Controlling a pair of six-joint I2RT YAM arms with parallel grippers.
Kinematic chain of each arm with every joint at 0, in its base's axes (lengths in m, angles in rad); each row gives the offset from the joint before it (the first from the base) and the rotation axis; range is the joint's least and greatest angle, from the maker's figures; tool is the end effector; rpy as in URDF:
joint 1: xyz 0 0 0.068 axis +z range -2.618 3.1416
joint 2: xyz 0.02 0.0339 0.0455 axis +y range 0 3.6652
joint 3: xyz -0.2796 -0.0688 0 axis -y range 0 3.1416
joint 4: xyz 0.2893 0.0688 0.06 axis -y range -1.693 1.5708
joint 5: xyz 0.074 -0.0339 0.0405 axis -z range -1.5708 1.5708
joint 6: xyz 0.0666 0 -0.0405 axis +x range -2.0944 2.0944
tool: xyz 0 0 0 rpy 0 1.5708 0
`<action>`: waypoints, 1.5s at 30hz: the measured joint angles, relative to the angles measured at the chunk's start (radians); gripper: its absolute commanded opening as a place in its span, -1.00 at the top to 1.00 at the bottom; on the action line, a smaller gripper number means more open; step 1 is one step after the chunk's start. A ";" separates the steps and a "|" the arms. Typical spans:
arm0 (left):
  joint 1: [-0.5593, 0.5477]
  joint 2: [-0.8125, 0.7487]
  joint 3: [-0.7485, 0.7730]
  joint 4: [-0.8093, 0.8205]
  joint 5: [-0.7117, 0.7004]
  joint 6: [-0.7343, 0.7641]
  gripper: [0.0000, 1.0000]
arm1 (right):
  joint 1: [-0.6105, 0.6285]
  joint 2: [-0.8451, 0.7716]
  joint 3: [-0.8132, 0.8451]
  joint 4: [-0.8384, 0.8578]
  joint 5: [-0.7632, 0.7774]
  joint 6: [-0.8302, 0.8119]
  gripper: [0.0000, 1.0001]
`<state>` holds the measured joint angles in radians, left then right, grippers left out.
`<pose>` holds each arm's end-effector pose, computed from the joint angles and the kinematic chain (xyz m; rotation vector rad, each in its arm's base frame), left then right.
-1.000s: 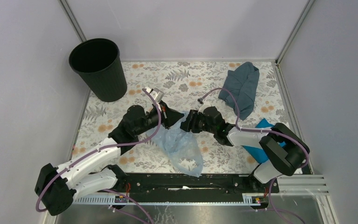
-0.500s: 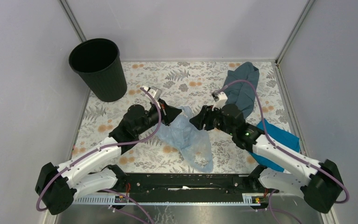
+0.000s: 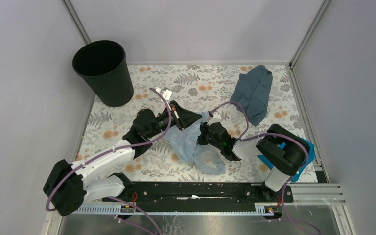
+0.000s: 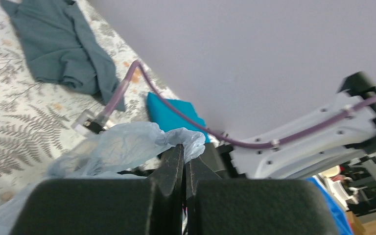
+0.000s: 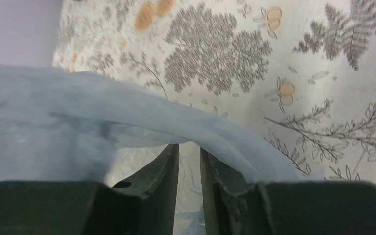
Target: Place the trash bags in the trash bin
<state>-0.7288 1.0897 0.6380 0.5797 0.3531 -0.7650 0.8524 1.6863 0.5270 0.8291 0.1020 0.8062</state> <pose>0.2178 -0.2253 0.3065 0.2951 1.6034 -1.4433 0.2392 0.2633 0.1046 0.0272 2.0356 1.0016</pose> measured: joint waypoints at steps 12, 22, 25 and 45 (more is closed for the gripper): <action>0.062 -0.185 -0.039 -0.092 -0.082 0.108 1.00 | -0.005 -0.439 0.099 -0.437 0.090 -0.186 -0.98; 0.063 -0.192 -0.124 -0.128 -0.193 0.182 1.00 | -0.025 -0.595 0.325 -1.172 0.094 -0.272 -0.99; 0.063 -0.218 -0.203 -0.130 -0.252 0.178 1.00 | -0.026 -0.620 0.323 -1.291 0.072 -0.208 -0.99; 0.063 -0.296 -0.353 -0.015 -0.298 0.083 1.00 | 0.013 -0.598 0.047 -1.406 -0.018 0.715 -0.87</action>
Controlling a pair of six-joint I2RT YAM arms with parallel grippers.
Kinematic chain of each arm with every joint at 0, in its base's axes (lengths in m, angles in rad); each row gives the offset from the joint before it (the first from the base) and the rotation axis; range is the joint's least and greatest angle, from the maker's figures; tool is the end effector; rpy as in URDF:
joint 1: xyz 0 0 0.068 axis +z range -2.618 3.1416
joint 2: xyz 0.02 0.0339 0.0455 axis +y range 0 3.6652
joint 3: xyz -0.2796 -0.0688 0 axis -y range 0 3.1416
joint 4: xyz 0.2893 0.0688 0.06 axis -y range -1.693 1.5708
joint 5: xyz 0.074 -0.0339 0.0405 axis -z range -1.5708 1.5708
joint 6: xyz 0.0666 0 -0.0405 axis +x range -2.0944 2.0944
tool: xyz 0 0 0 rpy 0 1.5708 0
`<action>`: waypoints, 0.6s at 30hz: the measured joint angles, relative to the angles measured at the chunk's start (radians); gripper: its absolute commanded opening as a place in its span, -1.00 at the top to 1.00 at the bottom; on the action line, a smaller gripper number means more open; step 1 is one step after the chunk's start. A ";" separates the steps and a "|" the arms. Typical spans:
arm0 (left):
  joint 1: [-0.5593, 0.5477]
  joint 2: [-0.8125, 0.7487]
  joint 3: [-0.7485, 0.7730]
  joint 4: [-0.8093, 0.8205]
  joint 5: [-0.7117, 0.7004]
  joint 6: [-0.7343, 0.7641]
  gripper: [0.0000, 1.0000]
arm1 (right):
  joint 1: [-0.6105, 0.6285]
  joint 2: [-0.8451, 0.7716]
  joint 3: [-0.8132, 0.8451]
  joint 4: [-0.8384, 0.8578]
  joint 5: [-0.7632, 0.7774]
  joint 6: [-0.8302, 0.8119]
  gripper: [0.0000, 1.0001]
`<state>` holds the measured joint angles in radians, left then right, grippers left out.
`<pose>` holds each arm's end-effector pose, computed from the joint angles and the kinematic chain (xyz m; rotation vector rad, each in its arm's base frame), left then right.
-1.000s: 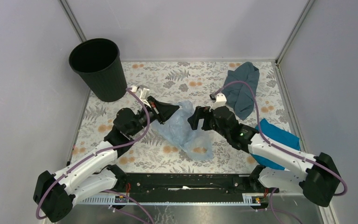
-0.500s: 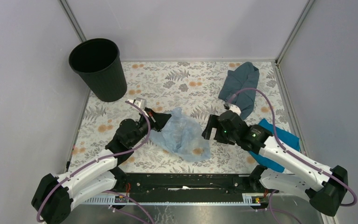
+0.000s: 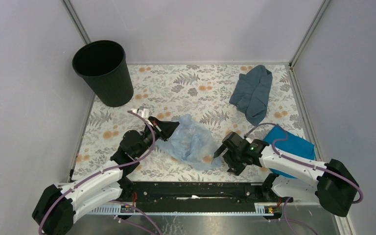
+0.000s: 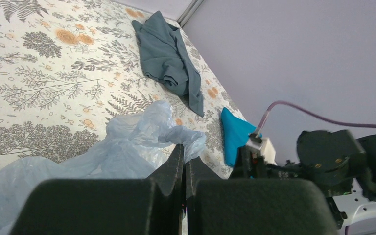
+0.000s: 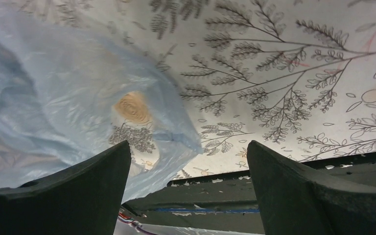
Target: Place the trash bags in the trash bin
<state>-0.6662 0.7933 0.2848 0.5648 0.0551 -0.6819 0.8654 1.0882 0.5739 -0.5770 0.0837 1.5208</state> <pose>0.1912 -0.1549 0.2322 0.0345 1.6217 -1.1056 0.1575 0.1764 0.1466 0.9375 2.6678 0.5988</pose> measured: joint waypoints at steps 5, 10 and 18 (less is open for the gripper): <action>0.000 0.000 -0.014 0.034 0.000 -0.027 1.00 | 0.028 0.059 -0.052 0.079 -0.027 0.138 -0.84; 0.000 0.008 -0.028 0.058 0.001 -0.051 1.00 | 0.045 0.118 -0.057 0.209 -0.040 0.227 -0.65; 0.000 -0.008 -0.031 0.024 0.002 -0.066 0.93 | 0.051 0.163 -0.124 0.426 0.035 0.292 0.58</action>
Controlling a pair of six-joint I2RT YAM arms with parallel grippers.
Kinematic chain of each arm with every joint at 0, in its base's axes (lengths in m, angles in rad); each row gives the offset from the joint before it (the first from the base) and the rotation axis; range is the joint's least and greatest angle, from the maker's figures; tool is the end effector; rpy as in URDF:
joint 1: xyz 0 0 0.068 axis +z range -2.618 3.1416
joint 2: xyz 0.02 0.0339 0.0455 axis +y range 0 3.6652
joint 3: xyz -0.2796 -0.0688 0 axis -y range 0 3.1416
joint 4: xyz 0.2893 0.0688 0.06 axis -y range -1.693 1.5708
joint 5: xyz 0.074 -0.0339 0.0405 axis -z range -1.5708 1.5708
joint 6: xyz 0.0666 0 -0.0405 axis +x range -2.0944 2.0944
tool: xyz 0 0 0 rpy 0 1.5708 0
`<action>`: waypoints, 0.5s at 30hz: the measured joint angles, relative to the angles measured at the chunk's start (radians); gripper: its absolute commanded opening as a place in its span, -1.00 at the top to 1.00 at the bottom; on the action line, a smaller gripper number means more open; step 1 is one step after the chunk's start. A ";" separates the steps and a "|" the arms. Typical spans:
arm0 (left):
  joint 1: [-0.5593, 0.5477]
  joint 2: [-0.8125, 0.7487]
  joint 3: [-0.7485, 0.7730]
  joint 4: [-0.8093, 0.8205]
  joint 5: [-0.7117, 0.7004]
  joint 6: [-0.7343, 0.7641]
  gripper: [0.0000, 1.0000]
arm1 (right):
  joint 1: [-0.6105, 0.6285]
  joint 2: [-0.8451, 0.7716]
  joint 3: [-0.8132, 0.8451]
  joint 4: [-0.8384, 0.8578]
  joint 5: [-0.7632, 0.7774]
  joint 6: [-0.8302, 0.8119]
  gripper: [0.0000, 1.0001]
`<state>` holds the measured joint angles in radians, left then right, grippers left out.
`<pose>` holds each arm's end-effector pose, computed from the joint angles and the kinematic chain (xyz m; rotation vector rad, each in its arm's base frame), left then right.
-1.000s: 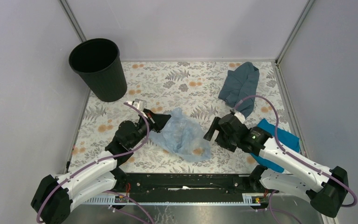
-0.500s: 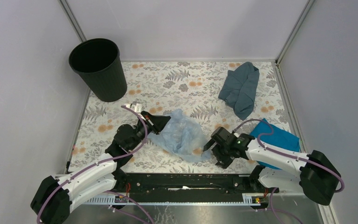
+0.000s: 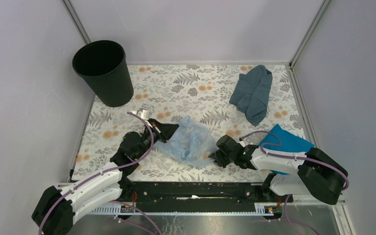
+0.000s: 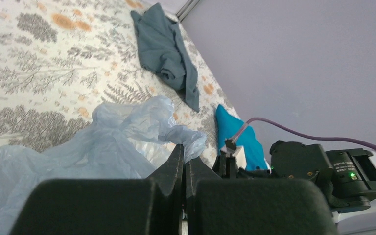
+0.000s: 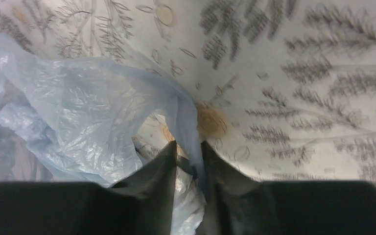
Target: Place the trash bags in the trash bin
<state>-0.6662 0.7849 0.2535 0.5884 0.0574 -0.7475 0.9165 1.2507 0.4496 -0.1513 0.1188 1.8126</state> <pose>0.1881 -0.1527 0.2242 -0.0168 1.6324 -1.1576 0.1631 0.1997 0.0987 1.2531 2.4850 0.8361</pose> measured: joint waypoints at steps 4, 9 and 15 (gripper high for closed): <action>0.000 -0.034 0.017 -0.138 0.000 -0.005 0.26 | 0.000 0.002 -0.050 0.132 0.065 -0.107 0.96; 0.000 -0.085 0.174 -0.518 -0.068 0.008 -0.83 | 0.000 -0.081 -0.057 0.224 0.129 -0.473 1.00; 0.000 -0.061 0.529 -1.019 -0.265 0.068 -0.98 | 0.000 -0.182 0.006 0.260 0.130 -0.961 1.00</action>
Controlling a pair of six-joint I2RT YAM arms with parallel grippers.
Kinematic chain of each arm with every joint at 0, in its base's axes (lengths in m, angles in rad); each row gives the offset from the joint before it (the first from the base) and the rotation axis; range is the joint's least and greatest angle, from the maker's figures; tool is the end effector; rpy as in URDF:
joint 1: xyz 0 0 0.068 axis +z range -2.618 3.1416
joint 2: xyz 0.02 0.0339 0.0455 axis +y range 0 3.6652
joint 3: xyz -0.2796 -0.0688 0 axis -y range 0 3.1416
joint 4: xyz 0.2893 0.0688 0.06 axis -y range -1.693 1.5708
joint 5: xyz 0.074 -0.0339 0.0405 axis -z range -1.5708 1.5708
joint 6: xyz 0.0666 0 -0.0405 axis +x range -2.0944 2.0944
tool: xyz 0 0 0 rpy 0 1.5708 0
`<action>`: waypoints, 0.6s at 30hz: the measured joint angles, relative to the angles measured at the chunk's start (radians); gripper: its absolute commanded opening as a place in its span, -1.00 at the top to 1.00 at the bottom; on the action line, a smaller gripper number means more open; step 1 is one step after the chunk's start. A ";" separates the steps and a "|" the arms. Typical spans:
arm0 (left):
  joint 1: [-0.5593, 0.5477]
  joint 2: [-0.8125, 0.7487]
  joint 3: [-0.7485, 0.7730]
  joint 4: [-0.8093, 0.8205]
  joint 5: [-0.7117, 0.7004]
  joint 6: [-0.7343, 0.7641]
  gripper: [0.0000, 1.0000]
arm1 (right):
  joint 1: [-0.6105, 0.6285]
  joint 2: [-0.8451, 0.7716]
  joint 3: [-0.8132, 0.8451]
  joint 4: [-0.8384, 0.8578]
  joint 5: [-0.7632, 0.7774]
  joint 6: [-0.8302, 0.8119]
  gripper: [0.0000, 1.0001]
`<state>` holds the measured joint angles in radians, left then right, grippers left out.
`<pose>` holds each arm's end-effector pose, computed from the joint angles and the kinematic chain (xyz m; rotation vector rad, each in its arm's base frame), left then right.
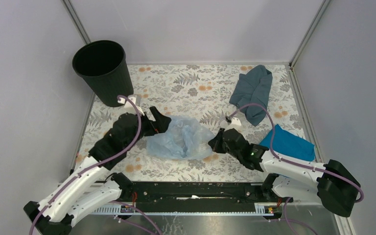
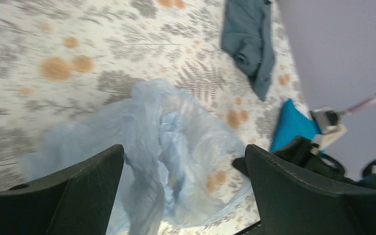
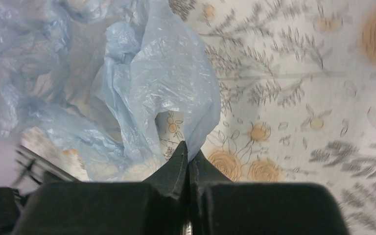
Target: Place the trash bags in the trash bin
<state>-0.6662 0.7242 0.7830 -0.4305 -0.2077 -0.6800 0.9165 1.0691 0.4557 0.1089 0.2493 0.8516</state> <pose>0.1858 -0.1286 0.3251 -0.1557 1.9916 -0.6867 0.1822 0.2105 0.1742 0.0895 2.1632 0.8139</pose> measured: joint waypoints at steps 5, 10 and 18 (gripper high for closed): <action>0.005 0.138 0.283 -0.258 -0.142 0.097 -0.97 | 0.000 0.031 0.097 -0.024 -0.015 -0.257 1.00; 0.028 0.318 0.426 -0.396 -0.151 0.183 -0.97 | 0.000 0.030 0.101 -0.045 -0.030 -0.362 1.00; 0.035 0.374 0.313 -0.459 0.026 0.226 -0.88 | 0.000 0.027 0.101 -0.061 -0.051 -0.415 1.00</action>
<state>-0.6315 1.0985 1.0958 -0.8890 -0.1818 -0.4541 0.9165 1.0966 0.5571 0.0483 0.1986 0.4370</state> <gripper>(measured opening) 0.987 0.015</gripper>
